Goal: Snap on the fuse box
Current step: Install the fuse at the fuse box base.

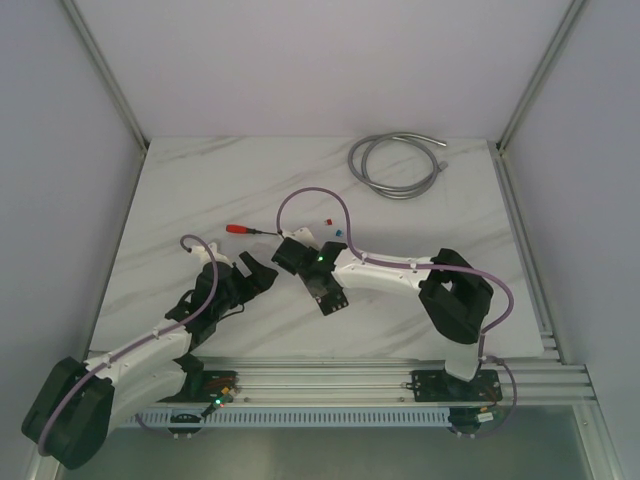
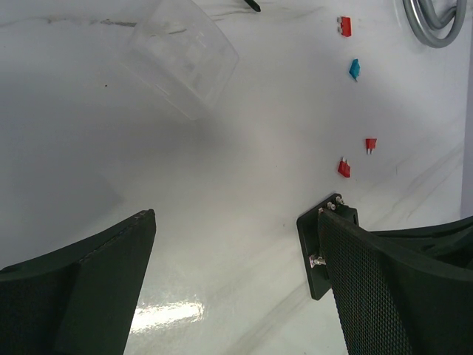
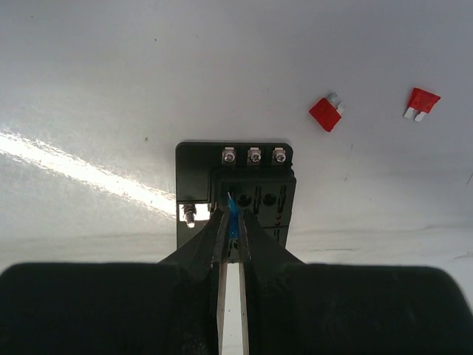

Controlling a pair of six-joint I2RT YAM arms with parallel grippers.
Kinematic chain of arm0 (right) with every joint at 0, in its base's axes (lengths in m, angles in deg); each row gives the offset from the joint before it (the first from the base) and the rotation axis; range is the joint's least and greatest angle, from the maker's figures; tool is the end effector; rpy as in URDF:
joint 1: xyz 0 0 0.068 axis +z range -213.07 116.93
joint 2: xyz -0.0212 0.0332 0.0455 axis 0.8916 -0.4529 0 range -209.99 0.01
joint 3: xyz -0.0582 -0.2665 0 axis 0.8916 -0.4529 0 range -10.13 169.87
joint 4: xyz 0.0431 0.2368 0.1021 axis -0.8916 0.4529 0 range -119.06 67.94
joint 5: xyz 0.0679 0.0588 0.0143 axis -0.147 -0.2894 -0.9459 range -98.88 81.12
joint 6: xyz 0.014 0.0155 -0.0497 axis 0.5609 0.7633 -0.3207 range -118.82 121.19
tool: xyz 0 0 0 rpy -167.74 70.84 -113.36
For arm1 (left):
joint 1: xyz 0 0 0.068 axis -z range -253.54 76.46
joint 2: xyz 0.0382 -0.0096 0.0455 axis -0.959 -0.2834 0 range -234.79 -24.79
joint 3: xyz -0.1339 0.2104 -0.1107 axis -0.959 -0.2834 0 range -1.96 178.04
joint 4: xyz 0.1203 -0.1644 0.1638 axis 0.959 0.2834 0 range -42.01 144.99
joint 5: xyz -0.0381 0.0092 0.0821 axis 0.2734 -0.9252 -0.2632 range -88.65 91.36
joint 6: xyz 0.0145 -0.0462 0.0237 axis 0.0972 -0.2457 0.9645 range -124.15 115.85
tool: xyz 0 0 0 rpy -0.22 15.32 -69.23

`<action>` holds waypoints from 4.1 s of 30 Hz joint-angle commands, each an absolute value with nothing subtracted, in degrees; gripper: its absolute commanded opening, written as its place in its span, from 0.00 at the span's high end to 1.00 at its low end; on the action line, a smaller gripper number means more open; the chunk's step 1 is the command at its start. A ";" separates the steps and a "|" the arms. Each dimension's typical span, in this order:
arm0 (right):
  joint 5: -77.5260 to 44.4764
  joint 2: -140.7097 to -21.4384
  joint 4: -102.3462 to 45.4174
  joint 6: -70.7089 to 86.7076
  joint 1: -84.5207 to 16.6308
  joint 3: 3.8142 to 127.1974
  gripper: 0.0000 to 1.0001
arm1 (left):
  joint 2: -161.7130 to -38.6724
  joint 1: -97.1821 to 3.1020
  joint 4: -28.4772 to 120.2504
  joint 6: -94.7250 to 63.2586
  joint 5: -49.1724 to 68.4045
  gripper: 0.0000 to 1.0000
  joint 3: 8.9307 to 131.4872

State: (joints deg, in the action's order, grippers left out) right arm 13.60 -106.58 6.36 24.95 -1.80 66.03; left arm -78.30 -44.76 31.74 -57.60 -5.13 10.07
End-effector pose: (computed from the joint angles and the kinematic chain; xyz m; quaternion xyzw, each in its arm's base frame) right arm 0.1949 0.3274 0.1965 -0.2697 0.9213 -0.0019 0.2800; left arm 0.1643 -0.0857 0.1619 -0.2097 0.8172 -0.3156 0.4343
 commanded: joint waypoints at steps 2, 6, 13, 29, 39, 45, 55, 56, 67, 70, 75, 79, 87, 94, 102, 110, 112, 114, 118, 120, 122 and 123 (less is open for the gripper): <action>15.68 -106.20 8.49 25.38 -1.24 68.41 1.00 | -78.14 -45.14 32.72 -57.29 -5.59 0.00 9.88; 16.63 -106.10 8.67 25.79 -1.26 68.32 1.00 | -78.14 -45.08 32.71 -57.27 -5.50 0.00 9.80; 16.63 -107.45 8.75 25.71 -1.24 68.68 1.00 | -77.96 -45.14 32.73 -57.26 -5.41 0.00 9.74; 15.16 -108.19 7.88 25.44 -1.19 68.80 1.00 | -77.96 -45.13 32.73 -57.37 -4.98 0.00 9.78; 14.01 -108.72 7.57 25.18 -1.27 68.80 1.00 | -78.05 -45.11 32.75 -57.33 -4.85 0.00 9.81; 13.88 -109.53 7.59 25.32 -1.23 68.71 1.00 | -77.96 -45.14 32.71 -57.42 -4.65 0.00 9.77; 13.97 -108.44 7.27 25.51 -1.23 68.76 0.80 | -78.29 -45.15 32.51 -57.50 -4.32 0.00 9.95; 13.90 -108.36 7.14 25.52 -1.22 68.66 0.79 | -78.35 -45.15 32.52 -57.50 -4.30 0.00 9.98; 13.73 -106.42 6.44 25.57 -1.28 68.00 0.74 | -78.88 -45.15 32.10 -57.51 -3.75 0.00 10.14; 13.39 -103.89 5.33 25.37 -1.43 66.70 0.72 | -79.08 -45.14 32.02 -57.44 -3.50 0.00 10.31; 9.46 -101.27 2.73 24.40 -2.72 63.84 0.73 | -79.66 -45.15 31.85 -57.33 -2.75 0.00 10.59; 7.35 -100.60 1.19 24.22 -3.89 62.23 0.74 | -80.01 -45.11 31.69 -57.18 -2.30 0.00 10.68; 6.09 -101.46 0.22 23.84 -5.29 61.26 0.77 | -80.95 -45.15 31.46 -56.83 -1.35 0.00 11.09; 6.31 -102.04 0.16 23.81 -5.83 60.81 0.79 | -81.78 -45.15 30.95 -56.63 -0.44 0.00 11.31; 5.59 -102.49 -0.12 23.77 -6.31 60.19 0.80 | -82.39 -45.15 30.43 -56.62 0.20 0.00 11.24; 4.51 -103.43 -0.36 23.42 -6.44 60.18 0.82 | -82.77 -45.15 30.17 -56.69 0.48 0.00 11.40; 4.45 -103.54 -0.47 23.42 -6.43 60.10 0.83 | -82.90 -45.15 30.08 -56.69 0.63 0.00 11.40; 4.35 -103.82 -0.38 23.50 -6.44 60.03 0.84 | -83.05 -45.15 30.11 -56.63 0.61 0.00 11.36; 3.89 -104.15 -0.36 23.50 -6.54 59.93 0.88 | -83.13 -45.15 29.97 -56.66 0.80 0.00 11.49; 3.45 -104.36 -0.31 23.43 -6.42 59.85 0.91 | -83.19 -45.15 29.98 -56.69 0.81 0.00 11.42; 3.18 -104.59 -0.17 23.42 -6.43 59.83 0.93 | -83.22 -45.15 29.96 -56.67 0.79 0.00 11.49; 3.08 -104.74 0.04 23.42 -6.49 59.91 0.95 | -83.23 -45.14 29.91 -56.70 0.86 0.00 11.45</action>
State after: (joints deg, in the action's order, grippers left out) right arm 4.31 -103.04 -0.68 23.80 -6.36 60.72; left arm -82.98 -44.87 31.24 -57.41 0.10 10.31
